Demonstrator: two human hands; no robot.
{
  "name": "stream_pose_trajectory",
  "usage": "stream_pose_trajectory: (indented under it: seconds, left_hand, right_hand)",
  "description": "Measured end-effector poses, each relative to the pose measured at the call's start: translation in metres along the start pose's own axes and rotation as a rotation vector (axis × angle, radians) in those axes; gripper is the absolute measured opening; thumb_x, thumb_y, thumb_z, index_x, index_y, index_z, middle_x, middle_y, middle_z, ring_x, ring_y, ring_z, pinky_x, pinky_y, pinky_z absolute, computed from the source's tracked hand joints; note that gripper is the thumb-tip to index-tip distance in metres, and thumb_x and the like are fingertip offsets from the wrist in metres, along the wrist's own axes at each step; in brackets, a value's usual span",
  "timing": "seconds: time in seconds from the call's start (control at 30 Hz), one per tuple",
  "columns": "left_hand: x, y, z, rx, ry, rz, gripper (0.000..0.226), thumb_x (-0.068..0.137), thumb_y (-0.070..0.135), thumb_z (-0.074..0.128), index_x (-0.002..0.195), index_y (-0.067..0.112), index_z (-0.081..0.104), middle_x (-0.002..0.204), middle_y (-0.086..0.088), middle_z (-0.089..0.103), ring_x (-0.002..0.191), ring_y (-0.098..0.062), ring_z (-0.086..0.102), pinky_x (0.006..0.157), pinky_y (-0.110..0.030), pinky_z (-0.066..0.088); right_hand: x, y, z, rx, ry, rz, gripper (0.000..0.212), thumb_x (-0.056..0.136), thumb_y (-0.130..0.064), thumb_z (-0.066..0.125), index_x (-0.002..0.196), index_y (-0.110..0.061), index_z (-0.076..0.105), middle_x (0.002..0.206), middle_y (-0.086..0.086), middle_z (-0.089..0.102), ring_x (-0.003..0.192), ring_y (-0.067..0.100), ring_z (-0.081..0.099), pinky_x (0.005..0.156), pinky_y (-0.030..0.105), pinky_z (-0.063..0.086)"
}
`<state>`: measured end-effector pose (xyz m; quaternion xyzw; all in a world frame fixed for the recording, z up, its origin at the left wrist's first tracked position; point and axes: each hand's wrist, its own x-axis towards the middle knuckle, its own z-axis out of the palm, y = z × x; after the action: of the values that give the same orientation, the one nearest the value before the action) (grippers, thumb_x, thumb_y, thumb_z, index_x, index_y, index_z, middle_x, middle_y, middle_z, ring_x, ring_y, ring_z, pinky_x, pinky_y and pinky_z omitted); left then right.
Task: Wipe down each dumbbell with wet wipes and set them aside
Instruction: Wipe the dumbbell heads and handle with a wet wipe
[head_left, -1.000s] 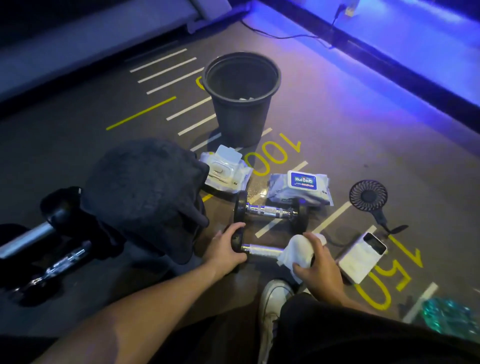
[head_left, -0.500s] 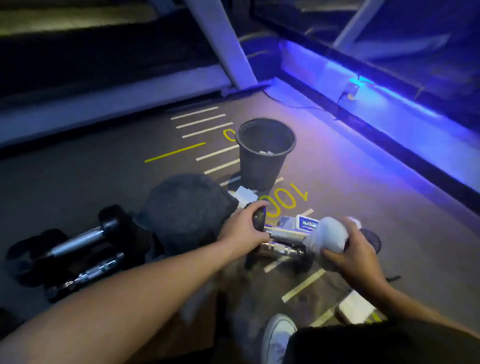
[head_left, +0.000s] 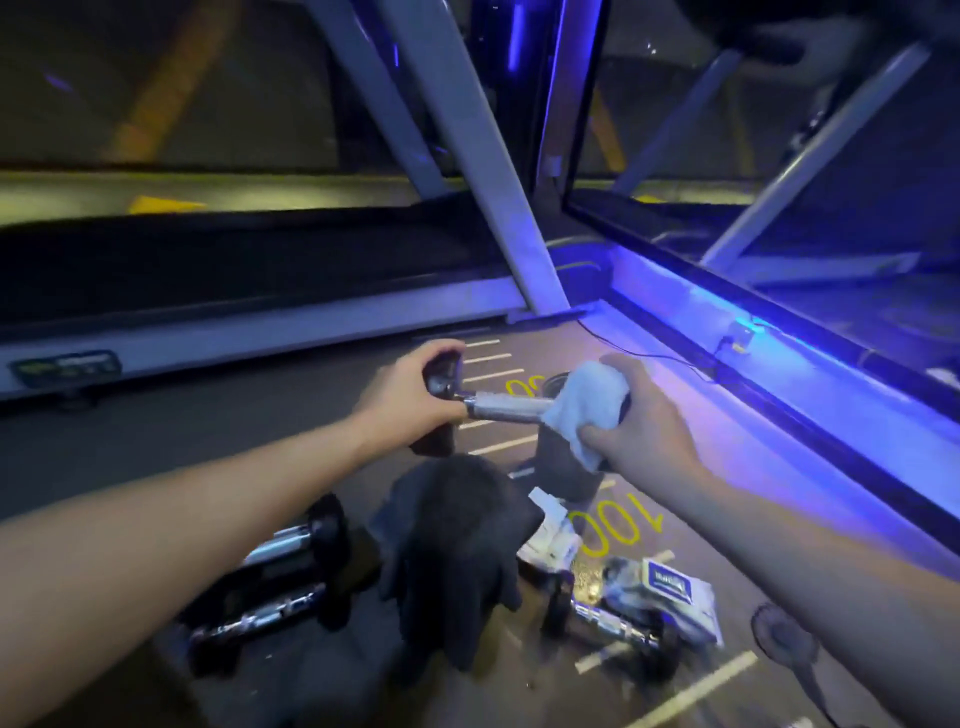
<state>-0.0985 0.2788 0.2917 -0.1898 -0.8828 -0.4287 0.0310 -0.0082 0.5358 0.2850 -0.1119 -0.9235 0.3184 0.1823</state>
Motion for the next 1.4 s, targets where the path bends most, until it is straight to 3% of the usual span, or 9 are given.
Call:
stream_pose_trajectory:
  seconds: [0.23, 0.57, 0.83, 0.97, 1.03, 1.1, 1.17, 1.27, 1.4]
  left_hand:
    - [-0.016, -0.079, -0.012, 0.056, -0.015, -0.182, 0.078, 0.054, 0.042, 0.080, 0.129, 0.048, 0.059, 0.111, 0.010, 0.070, 0.100, -0.016, 0.066, 0.088, -0.031, 0.055]
    - [0.016, -0.114, 0.005, 0.014, -0.049, -0.204, 0.077, 0.057, 0.040, 0.080, 0.129, 0.050, 0.057, 0.111, 0.012, 0.070, 0.101, -0.016, 0.066, 0.091, -0.029, 0.053]
    - [0.008, -0.140, 0.023, 0.042, -0.141, -0.187, 0.077, 0.068, 0.040, 0.083, 0.136, 0.052, 0.048, 0.119, 0.005, 0.065, 0.109, -0.020, 0.062, 0.086, -0.025, 0.045]
    - [0.012, -0.157, 0.010, -0.083, -0.265, -0.225, 0.107, 0.041, 0.068, 0.085, 0.134, 0.066, 0.032, 0.138, 0.000, 0.050, 0.128, -0.015, 0.051, 0.113, -0.030, 0.040]
    - [0.011, -0.166, 0.003, -0.252, -0.373, -0.269, 0.141, 0.028, 0.068, 0.094, 0.148, 0.054, 0.020, 0.147, 0.010, 0.041, 0.131, -0.002, 0.048, 0.107, -0.016, 0.040]
    - [0.006, -0.173, 0.000, -0.384, -0.492, -0.297, 0.158, 0.027, 0.059, 0.098, 0.156, 0.042, 0.009, 0.141, 0.020, 0.043, 0.113, 0.013, 0.058, 0.089, -0.008, 0.048]
    - [0.001, -0.178, 0.005, -0.454, -0.571, -0.298, 0.153, 0.035, 0.043, 0.102, 0.157, 0.041, 0.008, 0.132, 0.016, 0.055, 0.103, 0.008, 0.066, 0.081, -0.018, 0.056]
    - [-0.002, -0.175, 0.016, -0.588, -0.510, -0.407, 0.118, 0.049, 0.024, 0.096, 0.142, 0.054, 0.030, 0.115, 0.009, 0.070, 0.097, -0.012, 0.071, 0.084, -0.045, 0.060]
    - [-0.001, -0.172, 0.023, -0.668, -0.448, -0.390, 0.102, 0.061, 0.010, 0.089, 0.140, 0.049, 0.038, 0.110, 0.015, 0.073, 0.100, -0.010, 0.071, 0.080, -0.041, 0.061]
  right_hand:
    - [0.000, -0.013, 0.080, -0.041, -0.148, -0.012, 0.084, 0.063, -0.028, 0.075, 0.139, -0.038, 0.039, 0.108, 0.003, 0.061, 0.096, 0.028, 0.063, 0.073, 0.035, 0.047]
    - [0.026, 0.004, 0.104, -0.057, -0.160, 0.016, 0.077, 0.067, -0.028, 0.073, 0.133, -0.044, 0.038, 0.103, -0.003, 0.059, 0.085, 0.024, 0.060, 0.067, 0.036, 0.048]
    - [0.014, 0.017, 0.127, -0.033, -0.267, 0.088, 0.075, 0.063, -0.036, 0.065, 0.131, -0.048, 0.035, 0.116, -0.001, 0.053, 0.096, 0.028, 0.061, 0.079, 0.046, 0.054]
    - [0.016, 0.016, 0.126, -0.053, -0.285, 0.089, 0.074, 0.066, -0.033, 0.065, 0.132, -0.046, 0.036, 0.117, 0.001, 0.054, 0.093, 0.028, 0.062, 0.077, 0.045, 0.055]
    - [0.016, 0.015, 0.126, -0.060, -0.283, 0.088, 0.073, 0.067, -0.032, 0.065, 0.133, -0.046, 0.036, 0.116, 0.001, 0.055, 0.092, 0.028, 0.062, 0.076, 0.044, 0.055]
    - [0.015, 0.015, 0.126, -0.055, -0.284, 0.091, 0.073, 0.068, -0.032, 0.065, 0.133, -0.046, 0.035, 0.117, 0.001, 0.054, 0.092, 0.028, 0.062, 0.076, 0.044, 0.055]
    - [0.014, 0.014, 0.126, -0.051, -0.292, 0.089, 0.074, 0.069, -0.032, 0.065, 0.134, -0.046, 0.034, 0.119, 0.001, 0.053, 0.094, 0.027, 0.062, 0.076, 0.045, 0.055]
    - [0.013, 0.015, 0.126, -0.044, -0.289, 0.091, 0.074, 0.068, -0.031, 0.065, 0.134, -0.045, 0.034, 0.120, 0.001, 0.052, 0.093, 0.027, 0.061, 0.075, 0.045, 0.055]
    - [0.015, 0.014, 0.124, -0.035, -0.300, 0.119, 0.075, 0.067, -0.032, 0.065, 0.135, -0.043, 0.035, 0.115, 0.001, 0.055, 0.091, 0.025, 0.062, 0.072, 0.043, 0.056]
